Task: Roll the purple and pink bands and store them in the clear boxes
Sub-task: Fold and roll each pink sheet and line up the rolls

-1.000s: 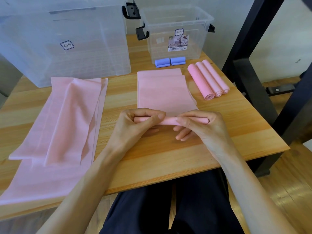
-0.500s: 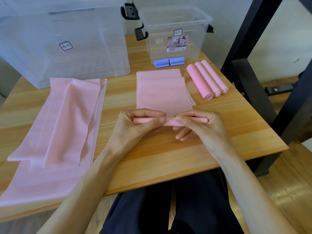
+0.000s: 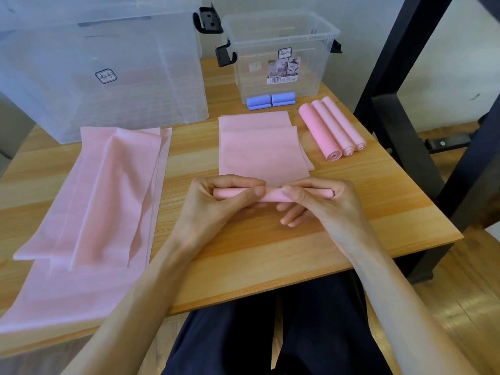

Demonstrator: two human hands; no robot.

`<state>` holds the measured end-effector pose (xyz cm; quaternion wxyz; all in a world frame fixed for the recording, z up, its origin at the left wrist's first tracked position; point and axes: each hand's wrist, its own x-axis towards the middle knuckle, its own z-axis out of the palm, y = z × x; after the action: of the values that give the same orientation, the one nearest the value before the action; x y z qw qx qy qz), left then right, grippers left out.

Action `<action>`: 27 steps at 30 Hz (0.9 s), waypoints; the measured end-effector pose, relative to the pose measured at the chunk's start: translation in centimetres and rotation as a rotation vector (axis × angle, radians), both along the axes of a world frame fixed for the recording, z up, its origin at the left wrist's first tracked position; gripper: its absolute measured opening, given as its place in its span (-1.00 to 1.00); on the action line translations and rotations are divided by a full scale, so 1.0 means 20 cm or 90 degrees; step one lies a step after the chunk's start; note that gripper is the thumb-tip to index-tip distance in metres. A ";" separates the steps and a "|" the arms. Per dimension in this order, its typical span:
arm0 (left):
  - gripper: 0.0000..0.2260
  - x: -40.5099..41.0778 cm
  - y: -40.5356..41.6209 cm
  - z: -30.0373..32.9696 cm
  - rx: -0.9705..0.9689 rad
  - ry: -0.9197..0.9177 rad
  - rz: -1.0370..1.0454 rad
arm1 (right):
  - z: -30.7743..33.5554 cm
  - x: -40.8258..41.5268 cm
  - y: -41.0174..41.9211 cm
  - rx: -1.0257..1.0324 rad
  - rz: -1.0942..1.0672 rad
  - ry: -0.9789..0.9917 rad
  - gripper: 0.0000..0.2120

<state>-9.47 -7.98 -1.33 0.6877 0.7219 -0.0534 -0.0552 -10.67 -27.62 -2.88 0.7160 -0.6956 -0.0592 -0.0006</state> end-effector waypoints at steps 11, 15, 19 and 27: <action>-0.85 0.00 0.00 -0.01 0.019 -0.011 0.011 | -0.01 0.01 -0.01 0.006 0.000 0.001 -0.79; -0.89 0.02 -0.01 -0.01 -0.030 0.037 0.018 | -0.01 0.02 -0.01 0.004 0.022 0.002 -0.72; -0.85 0.04 -0.01 0.00 -0.006 0.021 0.006 | -0.01 0.03 -0.01 0.009 -0.004 -0.005 -0.80; -0.86 0.08 0.00 0.03 0.022 0.035 0.008 | 0.03 0.07 0.00 -0.020 0.003 0.046 -0.81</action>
<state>-7.85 -8.01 -0.68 0.6764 0.7325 -0.0284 -0.0716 -9.20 -27.63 -2.31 0.7066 -0.7062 -0.0349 0.0275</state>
